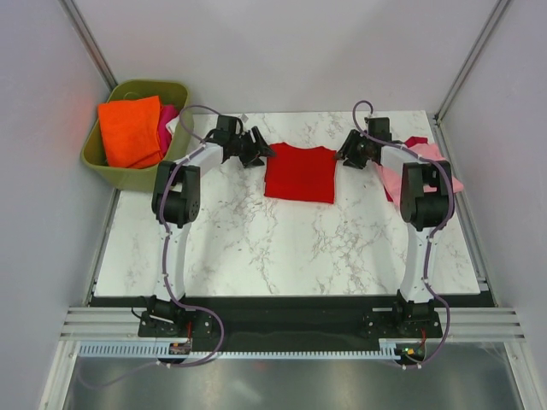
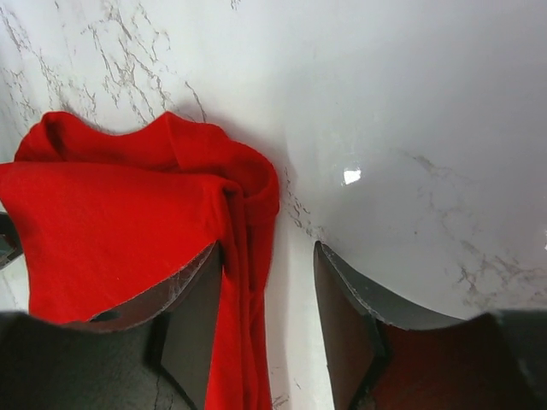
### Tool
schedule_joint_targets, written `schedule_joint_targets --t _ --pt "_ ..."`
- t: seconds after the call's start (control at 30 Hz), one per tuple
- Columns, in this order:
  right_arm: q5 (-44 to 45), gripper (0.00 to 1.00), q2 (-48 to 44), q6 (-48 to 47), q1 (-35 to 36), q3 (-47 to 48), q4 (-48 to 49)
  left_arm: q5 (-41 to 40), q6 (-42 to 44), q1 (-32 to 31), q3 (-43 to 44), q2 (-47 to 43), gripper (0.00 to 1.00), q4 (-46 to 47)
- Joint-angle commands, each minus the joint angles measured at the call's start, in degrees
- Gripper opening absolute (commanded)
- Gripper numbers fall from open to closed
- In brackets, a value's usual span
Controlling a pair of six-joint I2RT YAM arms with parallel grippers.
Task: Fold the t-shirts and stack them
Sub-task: Fold the tshirt
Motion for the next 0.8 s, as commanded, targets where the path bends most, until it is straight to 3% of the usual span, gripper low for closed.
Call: schedule_joint_targets --t 0.0,0.2,0.33,0.43,0.6,0.77 --pt "2.6 0.56 -4.1 -3.1 0.1 -1.5 0.6 0.3 0.3 -0.2 -1.4 -1.9 0.69 5.1" --pt "3.2 0.57 -4.7 -3.8 0.1 -0.1 -1.2 0.2 -1.3 -0.4 -1.9 -1.7 0.66 5.8" --pt "6.7 0.57 -9.8 -6.7 0.1 -3.7 -1.6 -0.4 -2.3 -0.6 -3.4 -2.9 0.66 6.4" --pt "10.4 0.50 -13.4 -10.9 1.0 -4.8 -5.6 -0.4 -3.7 -0.7 -5.8 -4.2 0.66 8.2" --pt "31.6 0.43 -14.9 -21.6 7.7 -1.8 -17.8 -1.3 -5.0 -1.4 -10.3 -6.0 0.66 12.1" --pt "50.7 0.40 -14.0 -23.4 10.9 -3.0 -19.8 -0.6 -4.1 -1.4 -11.0 -6.5 0.66 11.9"
